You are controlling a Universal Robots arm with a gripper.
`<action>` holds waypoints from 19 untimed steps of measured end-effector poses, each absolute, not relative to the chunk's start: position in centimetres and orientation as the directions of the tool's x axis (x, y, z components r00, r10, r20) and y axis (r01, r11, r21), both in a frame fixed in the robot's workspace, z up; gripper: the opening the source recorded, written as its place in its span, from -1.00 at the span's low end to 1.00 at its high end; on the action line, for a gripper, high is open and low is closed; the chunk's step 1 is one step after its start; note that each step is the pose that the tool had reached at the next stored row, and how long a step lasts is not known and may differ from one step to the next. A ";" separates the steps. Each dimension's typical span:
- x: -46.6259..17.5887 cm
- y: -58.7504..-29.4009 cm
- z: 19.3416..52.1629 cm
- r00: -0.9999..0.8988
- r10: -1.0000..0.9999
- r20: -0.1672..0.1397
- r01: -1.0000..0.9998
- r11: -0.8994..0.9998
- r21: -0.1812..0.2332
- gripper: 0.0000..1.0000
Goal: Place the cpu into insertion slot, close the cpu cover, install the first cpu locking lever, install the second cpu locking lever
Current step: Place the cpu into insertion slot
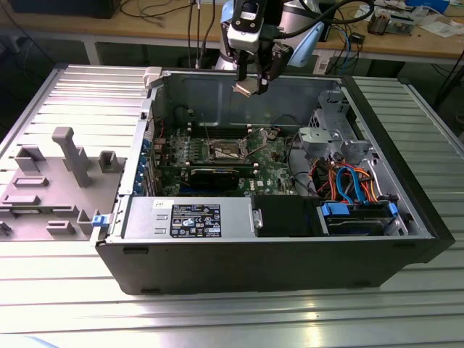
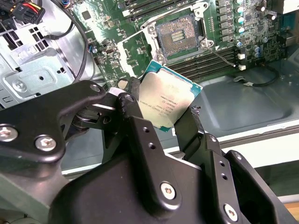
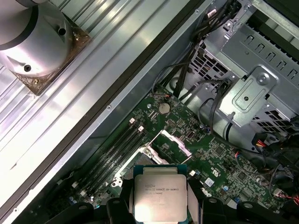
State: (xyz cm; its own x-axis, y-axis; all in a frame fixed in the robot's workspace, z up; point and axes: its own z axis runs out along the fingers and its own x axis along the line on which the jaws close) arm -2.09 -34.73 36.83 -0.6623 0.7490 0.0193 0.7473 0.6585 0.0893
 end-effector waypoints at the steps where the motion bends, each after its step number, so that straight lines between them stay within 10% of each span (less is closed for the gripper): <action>1: -2.1 -34.7 36.8 -0.661 0.750 0.019 0.749 0.657 0.089 0.08; 19: -2.1 -34.7 36.8 -0.652 0.758 0.019 0.756 0.648 0.089 0.08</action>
State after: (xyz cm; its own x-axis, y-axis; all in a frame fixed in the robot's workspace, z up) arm -2.09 -34.73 36.83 -0.6522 0.7578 0.0194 0.7560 0.6484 0.0893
